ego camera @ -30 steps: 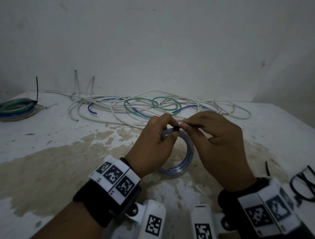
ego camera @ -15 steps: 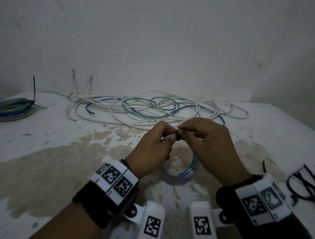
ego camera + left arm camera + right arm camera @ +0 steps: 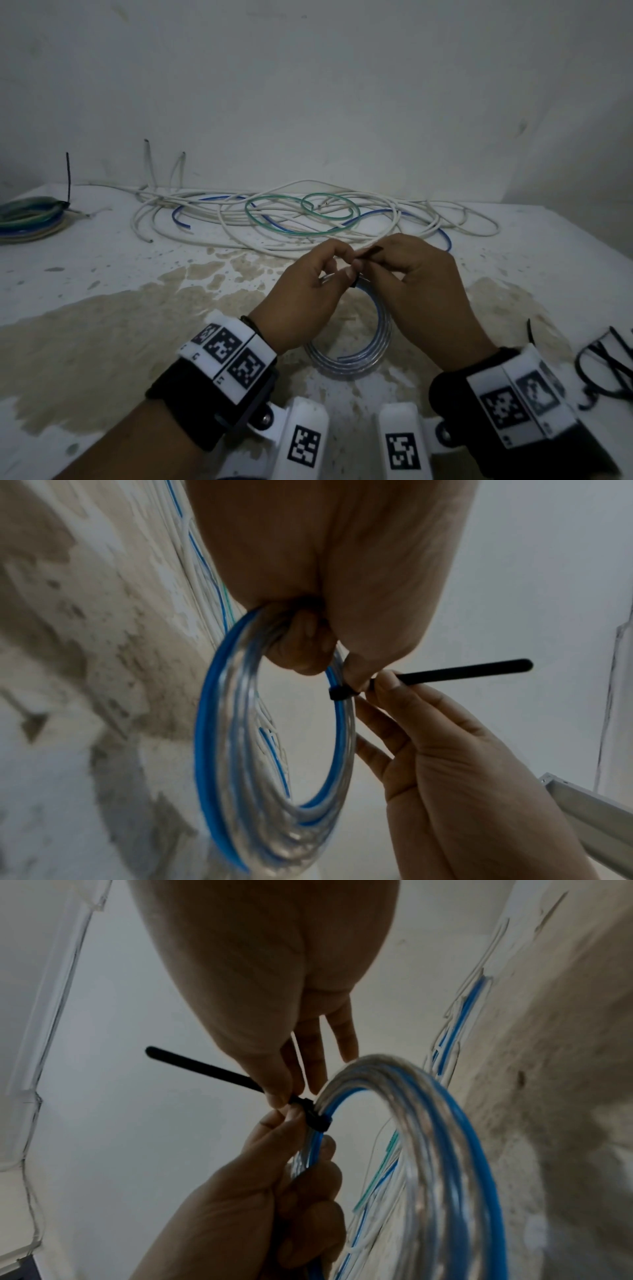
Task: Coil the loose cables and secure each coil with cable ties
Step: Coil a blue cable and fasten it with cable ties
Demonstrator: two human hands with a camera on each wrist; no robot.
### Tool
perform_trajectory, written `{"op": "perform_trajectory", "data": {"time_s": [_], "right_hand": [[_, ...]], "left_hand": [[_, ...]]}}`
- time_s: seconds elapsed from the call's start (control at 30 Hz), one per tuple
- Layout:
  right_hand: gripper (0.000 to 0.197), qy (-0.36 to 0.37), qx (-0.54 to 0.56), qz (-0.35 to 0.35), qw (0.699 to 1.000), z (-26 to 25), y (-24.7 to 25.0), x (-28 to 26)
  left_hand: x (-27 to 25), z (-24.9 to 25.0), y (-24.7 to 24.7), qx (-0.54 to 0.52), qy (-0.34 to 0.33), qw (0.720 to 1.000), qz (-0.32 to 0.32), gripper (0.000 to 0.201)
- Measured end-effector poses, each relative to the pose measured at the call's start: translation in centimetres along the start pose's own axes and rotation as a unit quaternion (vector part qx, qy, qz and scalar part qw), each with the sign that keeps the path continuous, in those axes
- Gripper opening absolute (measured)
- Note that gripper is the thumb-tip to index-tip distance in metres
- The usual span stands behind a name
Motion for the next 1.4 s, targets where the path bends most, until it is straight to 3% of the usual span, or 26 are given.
{"op": "perform_trajectory", "data": {"time_s": [0.27, 0.37, 0.47, 0.53, 0.63, 0.7, 0.8, 0.87, 0.97, 1.07, 1.2, 1.3, 1.4], "right_hand": [[0.01, 0.041, -0.064, 0.02, 0.997, -1.2, 0.4, 0.2], [0.01, 0.01, -0.033, 0.016, 0.999, -1.0, 0.4, 0.4], [0.013, -0.061, 0.024, 0.004, 0.998, -0.3, 0.1, 0.4], [0.018, -0.108, 0.049, -0.026, 0.993, 0.2, -0.2, 0.2], [0.019, -0.145, 0.083, -0.059, 0.984, 0.8, -0.5, -0.1], [0.018, -0.152, 0.097, -0.041, 0.983, 0.9, -0.5, -0.2], [0.012, -0.155, 0.115, -0.023, 0.981, 0.3, -0.6, 0.1], [0.01, -0.193, 0.162, -0.016, 0.968, -0.4, -0.5, 0.2], [0.055, -0.249, 0.196, -0.062, 0.946, 0.1, -0.5, -0.5], [0.082, -0.288, 0.202, -0.107, 0.93, 0.6, -1.3, -0.7], [0.083, -0.259, 0.206, -0.182, 0.926, -1.5, -3.3, 1.2], [0.074, -0.222, 0.206, -0.24, 0.922, -3.8, -4.8, 3.9], [0.061, -0.199, 0.206, -0.278, 0.917, -6.0, -6.6, 6.4]], "left_hand": [[0.0, 0.8, 0.0, 0.033, -0.051, 0.996, 0.058, 0.009], [-0.2, 0.7, -0.1, 0.025, -0.046, 0.997, 0.059, 0.007], [-0.1, 0.4, -0.1, -0.074, 0.013, 0.997, 0.02, 0.012], [-0.1, 0.3, 0.0, -0.168, 0.073, 0.983, -0.024, 0.02], [-0.1, 0.6, 0.3, -0.22, 0.105, 0.969, -0.047, 0.02], [-0.1, 0.8, 0.4, -0.191, 0.097, 0.977, -0.019, 0.019], [-0.1, 1.0, 0.6, -0.04, 0.051, 0.997, 0.05, 0.012], [-0.4, 1.2, 0.8, 0.027, 0.042, 0.997, 0.06, 0.008], [-1.3, 1.8, 1.6, 0.061, 0.058, 0.996, 0.039, 0.009], [-2.8, 1.9, 2.8, 0.071, 0.063, 0.995, 0.02, 0.01], [-4.3, 1.1, 5.6, 0.027, 0.084, 0.996, 0.019, 0.005], [-5.4, 0.2, 7.8, -0.068, 0.126, 0.989, 0.032, 0.015], [-6.7, 0.3, 10.6, -0.178, 0.156, 0.971, 0.031, 0.013]]}}
Point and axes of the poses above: each hand's wrist, its own x-axis towards the middle knuckle, its own y-axis out of the back of the hand, z = x × y, the point moved 3 cm from there along x, towards the middle knuckle, and after that the axes turned 14 degrees about y, right-handed, at the moved point
